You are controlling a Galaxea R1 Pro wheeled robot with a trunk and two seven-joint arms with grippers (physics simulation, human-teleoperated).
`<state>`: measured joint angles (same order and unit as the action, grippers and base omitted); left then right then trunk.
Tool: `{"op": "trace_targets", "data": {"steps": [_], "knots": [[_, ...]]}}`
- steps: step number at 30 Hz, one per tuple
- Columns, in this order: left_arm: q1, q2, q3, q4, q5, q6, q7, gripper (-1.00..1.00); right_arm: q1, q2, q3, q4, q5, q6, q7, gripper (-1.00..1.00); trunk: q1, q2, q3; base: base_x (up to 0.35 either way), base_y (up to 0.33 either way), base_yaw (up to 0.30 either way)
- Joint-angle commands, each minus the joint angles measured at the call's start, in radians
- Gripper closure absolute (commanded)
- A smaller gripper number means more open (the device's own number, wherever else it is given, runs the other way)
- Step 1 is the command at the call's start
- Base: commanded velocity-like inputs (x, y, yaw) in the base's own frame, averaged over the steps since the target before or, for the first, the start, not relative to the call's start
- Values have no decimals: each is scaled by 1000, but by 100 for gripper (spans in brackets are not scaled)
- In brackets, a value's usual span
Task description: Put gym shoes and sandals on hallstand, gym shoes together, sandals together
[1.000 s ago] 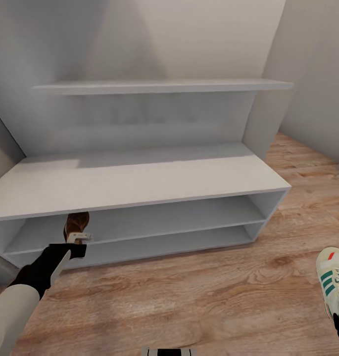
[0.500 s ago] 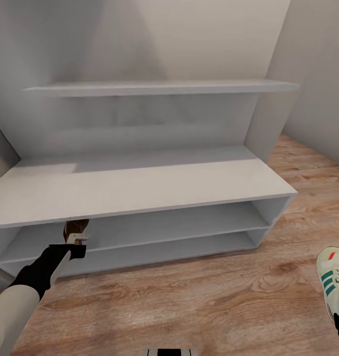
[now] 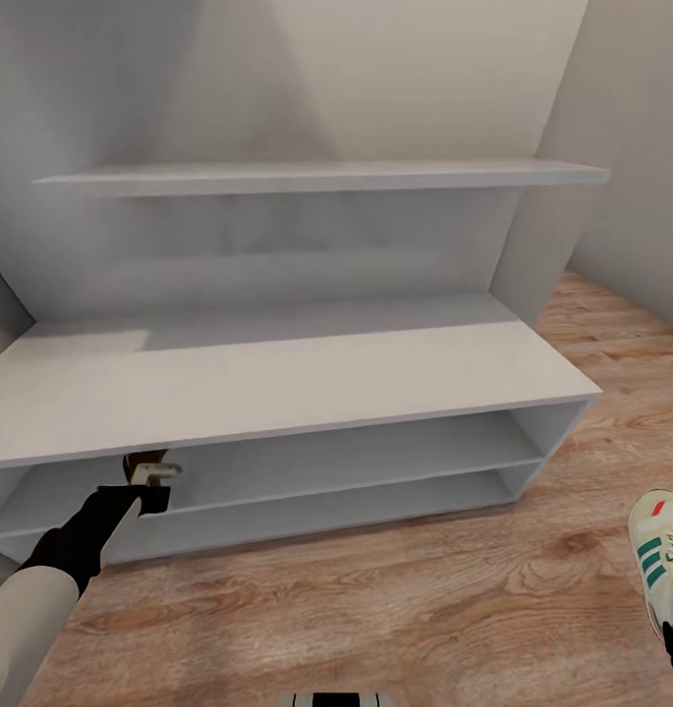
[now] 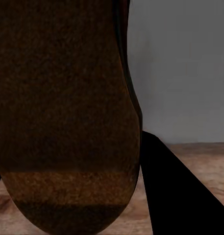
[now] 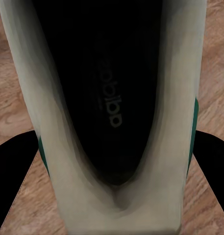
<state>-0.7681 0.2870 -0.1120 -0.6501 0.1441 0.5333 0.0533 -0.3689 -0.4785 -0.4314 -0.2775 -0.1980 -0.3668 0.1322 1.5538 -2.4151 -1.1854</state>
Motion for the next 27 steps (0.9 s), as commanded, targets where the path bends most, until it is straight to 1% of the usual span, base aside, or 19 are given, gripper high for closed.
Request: {"op": "trace_targets", "data": {"steps": [1,4,8,15,21,27], "knots": [[0,1,-6,-2,8,4,7,100,-1,0,-3,1,-11,-3,10,100,0,0,-1,28,7,0],[0,1,-4,-2,8,4,11,100,-1,0,-3,1,-11,-3,10,100,0,0,-1,91,3,0],[0,1,-3,-1,8,4,12,100,-1,0,-3,1,-11,-3,10,100,0,0,-1,235,1,0],[0,2,-2,1,8,2,13,100,-1,0,-3,1,-10,-3,10,100,0,0,-1,45,0,0],[0,3,0,4,8,2,13,100,-1,0,-3,1,-10,-3,10,100,0,0,-1,105,0,0],[0,4,0,4,8,0,12,100,-1,1,-3,2,-10,-3,10,100,0,0,-1,24,0,0]]}}
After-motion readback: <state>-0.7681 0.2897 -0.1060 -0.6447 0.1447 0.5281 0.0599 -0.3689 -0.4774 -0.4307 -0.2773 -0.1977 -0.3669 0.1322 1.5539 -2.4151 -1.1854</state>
